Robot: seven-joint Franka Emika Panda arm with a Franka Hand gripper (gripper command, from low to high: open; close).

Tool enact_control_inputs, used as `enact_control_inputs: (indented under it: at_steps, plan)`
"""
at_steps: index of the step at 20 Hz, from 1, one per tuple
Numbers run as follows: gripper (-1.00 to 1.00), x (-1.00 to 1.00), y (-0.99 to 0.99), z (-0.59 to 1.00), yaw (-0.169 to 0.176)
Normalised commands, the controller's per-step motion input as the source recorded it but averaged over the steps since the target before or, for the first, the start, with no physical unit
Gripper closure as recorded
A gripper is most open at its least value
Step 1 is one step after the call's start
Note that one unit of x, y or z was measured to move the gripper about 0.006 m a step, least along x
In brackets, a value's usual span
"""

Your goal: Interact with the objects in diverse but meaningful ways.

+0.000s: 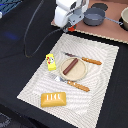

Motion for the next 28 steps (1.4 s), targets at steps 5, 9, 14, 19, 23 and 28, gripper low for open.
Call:
enact_control_inputs:
  at_steps: [5, 9, 14, 19, 23, 28]
  plan:
    - [1.0, -0.6, -0.32, -0.18, -0.053]
    - [1.0, 0.01, -0.31, 0.05, -0.055]
    - [1.0, -0.02, -0.22, -0.06, -0.016]
    - [1.0, 0.0, -0.13, -0.22, 0.0]
    - [1.0, 0.05, -0.16, -0.28, -0.002]
    - [1.0, 0.04, -0.15, -0.37, 0.0]
